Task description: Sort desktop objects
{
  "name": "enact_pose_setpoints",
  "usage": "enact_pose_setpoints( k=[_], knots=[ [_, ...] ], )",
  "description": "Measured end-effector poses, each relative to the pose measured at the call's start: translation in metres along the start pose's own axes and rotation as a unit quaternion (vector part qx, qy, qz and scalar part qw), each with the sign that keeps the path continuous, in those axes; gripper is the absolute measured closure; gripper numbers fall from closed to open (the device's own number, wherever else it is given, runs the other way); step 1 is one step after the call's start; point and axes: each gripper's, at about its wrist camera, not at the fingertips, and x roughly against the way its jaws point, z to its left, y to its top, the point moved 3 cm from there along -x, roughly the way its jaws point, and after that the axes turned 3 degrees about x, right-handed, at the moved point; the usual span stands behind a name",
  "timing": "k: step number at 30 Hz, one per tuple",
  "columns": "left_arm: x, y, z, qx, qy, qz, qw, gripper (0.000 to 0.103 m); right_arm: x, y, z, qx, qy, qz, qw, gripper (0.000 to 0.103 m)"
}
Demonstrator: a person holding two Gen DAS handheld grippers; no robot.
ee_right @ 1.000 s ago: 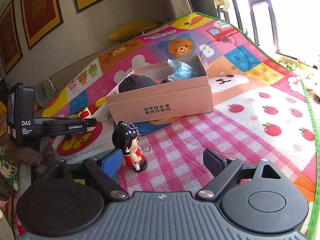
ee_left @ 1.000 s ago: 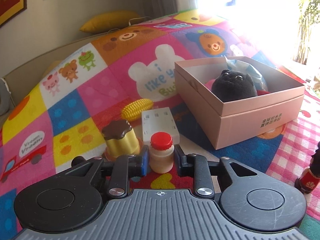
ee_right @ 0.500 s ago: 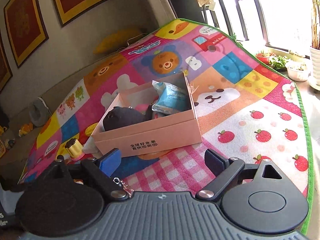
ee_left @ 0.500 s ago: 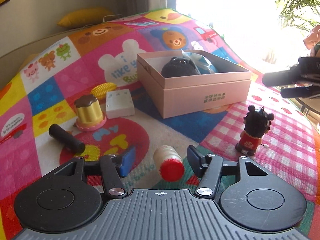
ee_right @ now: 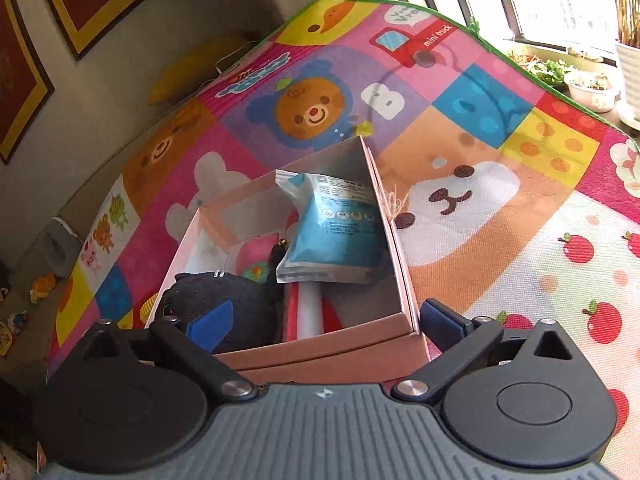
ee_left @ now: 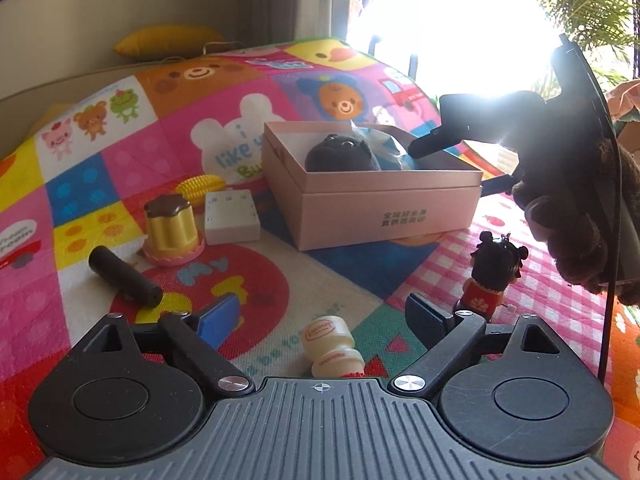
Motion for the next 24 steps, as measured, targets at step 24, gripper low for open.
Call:
enact_pose_setpoints(
  k=[24],
  knots=[
    [0.020,-0.014,0.019,-0.089,0.143,0.069,0.9833,0.002,0.102,-0.103,-0.028,0.014,-0.080,-0.056,0.995,0.002]
  ],
)
